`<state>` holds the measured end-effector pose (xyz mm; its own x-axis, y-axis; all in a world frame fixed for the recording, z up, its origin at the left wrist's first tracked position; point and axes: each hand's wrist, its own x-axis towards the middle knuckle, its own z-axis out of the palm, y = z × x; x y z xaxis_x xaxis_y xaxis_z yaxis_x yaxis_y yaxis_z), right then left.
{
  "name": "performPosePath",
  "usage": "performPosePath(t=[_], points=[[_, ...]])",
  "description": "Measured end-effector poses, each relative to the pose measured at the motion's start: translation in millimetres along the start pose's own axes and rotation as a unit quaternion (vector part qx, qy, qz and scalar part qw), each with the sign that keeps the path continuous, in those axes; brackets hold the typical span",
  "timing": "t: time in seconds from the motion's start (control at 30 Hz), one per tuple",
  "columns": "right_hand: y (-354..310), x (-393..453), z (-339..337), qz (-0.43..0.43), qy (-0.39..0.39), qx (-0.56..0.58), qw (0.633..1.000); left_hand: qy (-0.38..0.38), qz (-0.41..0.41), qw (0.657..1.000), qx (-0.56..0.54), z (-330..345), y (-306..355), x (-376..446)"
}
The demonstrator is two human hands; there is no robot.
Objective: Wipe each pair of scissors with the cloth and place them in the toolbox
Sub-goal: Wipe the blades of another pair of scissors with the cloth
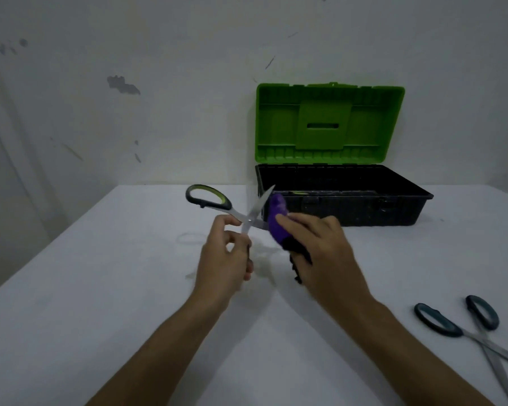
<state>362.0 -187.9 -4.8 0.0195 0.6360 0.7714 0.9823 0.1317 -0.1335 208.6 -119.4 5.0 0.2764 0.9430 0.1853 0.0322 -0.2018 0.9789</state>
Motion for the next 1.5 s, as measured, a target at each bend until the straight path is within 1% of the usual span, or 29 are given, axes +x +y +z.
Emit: performPosePath(t=[0.07,0.13,0.2,0.3,0.33,0.4,0.47,0.53,0.6,0.67,0.77,0.83,0.9,0.93,1.0,1.07,1.13,1.2,1.27,1.3,1.33,1.4,1.43,1.5], points=[[-10,-5,9,-0.024,-0.039,-0.015,0.999,-0.017,-0.016,1.000,-0.018,2,4,-1],[-7,-7,12,-0.027,-0.050,-0.031,0.998,-0.017,-0.037,0.998,-0.047,-1,11,2],[-1,-6,11,-0.011,-0.035,-0.039,0.999,-0.012,-0.040,0.997,-0.059,-5,14,4],[12,-2,5,0.049,0.004,-0.036,0.998,-0.005,-0.032,0.997,-0.064,-9,13,7],[17,-1,3,0.058,0.022,-0.031,0.998,-0.005,-0.026,0.998,-0.055,-10,11,8],[21,0,-2,0.047,0.041,-0.011,0.998,-0.014,-0.016,0.999,-0.029,-12,6,9],[14,1,-2,0.015,0.026,0.024,0.999,-0.032,-0.018,0.999,-0.008,-8,4,6],[2,0,4,-0.015,-0.013,0.049,0.999,-0.052,-0.022,0.998,-0.017,-1,6,0],[-2,-2,8,-0.021,-0.034,0.055,0.998,-0.061,-0.029,0.997,-0.031,3,9,-2],[7,-1,7,0.005,-0.036,0.044,0.998,-0.057,-0.032,0.997,-0.041,1,11,-1],[32,-2,2,0.102,-0.031,0.019,0.994,-0.044,-0.024,0.997,-0.050,-7,12,3],[44,-4,-4,0.125,0.002,0.007,0.992,-0.034,-0.023,0.997,-0.062,-12,13,4],[38,-4,-11,0.107,0.038,0.016,0.993,-0.032,-0.019,0.997,-0.061,-13,14,5],[30,-2,-12,0.085,0.042,0.031,0.995,-0.035,-0.019,0.998,-0.057,-11,14,5],[13,0,-6,0.032,0.015,0.052,0.998,-0.045,-0.021,0.997,-0.052,-8,13,2],[6,0,4,0.010,-0.015,0.048,0.999,-0.050,-0.017,0.997,-0.049,-7,13,1],[19,0,6,0.042,-0.021,0.037,0.998,-0.037,-0.017,0.998,-0.057,-11,14,3],[37,-2,2,0.089,-0.004,0.024,0.996,-0.020,-0.008,0.998,-0.060,-18,16,6],[47,-3,-6,0.111,0.023,0.014,0.993,-0.007,0.009,0.999,-0.033,-23,18,7],[47,-2,-11,0.108,0.040,0.015,0.993,0.003,0.025,1.000,0.010,-24,18,7],[45,-1,-15,0.098,0.060,0.021,0.993,0.014,0.047,0.996,0.076,-25,18,7],[40,3,-23,0.071,0.101,0.043,0.991,0.028,0.088,0.974,0.209,-26,18,5],[37,5,-26,0.060,0.117,0.054,0.990,0.029,0.102,0.964,0.245,-26,19,5],[32,6,-29,0.036,0.140,0.067,0.987,0.015,0.118,0.954,0.275,-28,21,5]])
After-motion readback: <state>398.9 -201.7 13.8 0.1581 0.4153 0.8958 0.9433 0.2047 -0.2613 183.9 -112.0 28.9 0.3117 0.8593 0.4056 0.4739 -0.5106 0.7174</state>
